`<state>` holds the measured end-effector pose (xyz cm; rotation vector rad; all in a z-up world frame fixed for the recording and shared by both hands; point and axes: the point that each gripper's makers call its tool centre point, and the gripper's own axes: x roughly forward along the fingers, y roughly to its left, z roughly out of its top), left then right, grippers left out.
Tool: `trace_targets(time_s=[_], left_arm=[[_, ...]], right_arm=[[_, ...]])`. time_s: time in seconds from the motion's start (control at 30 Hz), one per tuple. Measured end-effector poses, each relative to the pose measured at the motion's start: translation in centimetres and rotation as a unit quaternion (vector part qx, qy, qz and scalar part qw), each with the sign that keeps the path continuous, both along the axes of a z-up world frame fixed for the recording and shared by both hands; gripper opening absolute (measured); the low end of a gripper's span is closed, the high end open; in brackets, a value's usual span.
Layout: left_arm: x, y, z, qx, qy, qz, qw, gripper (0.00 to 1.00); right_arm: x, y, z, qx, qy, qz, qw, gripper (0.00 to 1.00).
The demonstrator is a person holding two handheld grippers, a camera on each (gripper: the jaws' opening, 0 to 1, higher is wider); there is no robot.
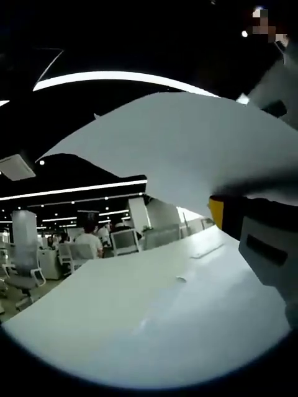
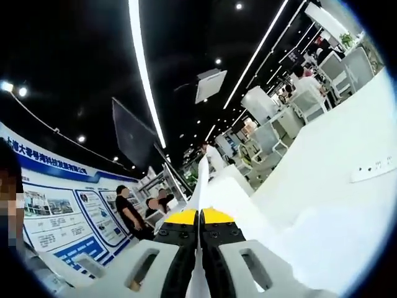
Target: Organize the stack of printing papers by aligning and flattening the scattered papers on the table
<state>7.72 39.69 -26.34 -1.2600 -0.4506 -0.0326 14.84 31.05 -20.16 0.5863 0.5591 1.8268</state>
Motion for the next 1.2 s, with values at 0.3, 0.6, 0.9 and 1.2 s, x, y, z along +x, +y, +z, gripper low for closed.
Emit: trace_targets(time_s=[0.3,0.6,0.9,1.2], left_arm=[[-0.4,0.3,0.8,0.009,-0.014,0.010,0.9998,0.19],[-0.3,0.4,0.5,0.011,-0.009,0.016,0.9998,0.19],[-0.4,1.0,0.7,0.011,-0.011,0.035,0.9993,0.19],[-0.5,1.0,1.0,0.022,-0.012,0.038,0.9990,0.19]], right_arm=[[-0.7,0.8,-0.5,-0.004,0.014,0.008,0.9999,0.00],[-1.3,1.2,-0.7,-0.006,0.020,0.012,0.9997,0.00],[-1.8,1.4,-0.7,-0.005,0.031,0.014,0.9994,0.00],[-2.5,1.8,-1.3,-0.012,0.036,0.018,0.9991,0.00]])
